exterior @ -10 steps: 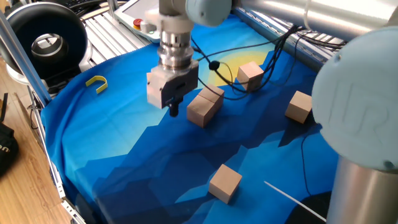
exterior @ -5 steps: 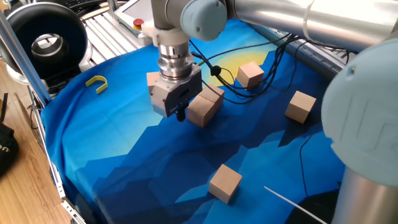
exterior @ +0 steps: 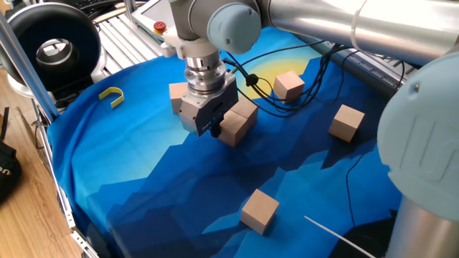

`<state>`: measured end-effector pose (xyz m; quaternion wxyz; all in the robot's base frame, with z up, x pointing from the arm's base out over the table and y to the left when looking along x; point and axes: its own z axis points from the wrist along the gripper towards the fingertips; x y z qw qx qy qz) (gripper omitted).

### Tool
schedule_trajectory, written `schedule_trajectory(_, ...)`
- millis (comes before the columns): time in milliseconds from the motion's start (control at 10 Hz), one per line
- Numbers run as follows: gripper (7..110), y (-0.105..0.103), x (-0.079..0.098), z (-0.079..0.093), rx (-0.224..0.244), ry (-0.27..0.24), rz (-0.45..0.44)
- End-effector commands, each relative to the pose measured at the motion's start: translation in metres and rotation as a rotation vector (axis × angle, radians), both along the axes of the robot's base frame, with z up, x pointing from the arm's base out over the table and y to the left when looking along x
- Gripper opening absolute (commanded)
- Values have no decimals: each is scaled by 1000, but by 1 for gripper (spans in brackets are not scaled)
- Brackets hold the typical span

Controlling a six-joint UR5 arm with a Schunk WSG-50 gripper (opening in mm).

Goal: Stack the blocks into a pyramid shape

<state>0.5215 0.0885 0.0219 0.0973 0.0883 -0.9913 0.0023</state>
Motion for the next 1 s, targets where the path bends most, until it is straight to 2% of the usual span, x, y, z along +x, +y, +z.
schedule_trajectory(0, 7, -3, 6, 2, 4, -9, -3)
schedule_trajectory(600, 7, -5, 24, 7, 49, -29, 2)
schedule_trajectory(900, 7, -17, 33, 5, 22, -47, 12)
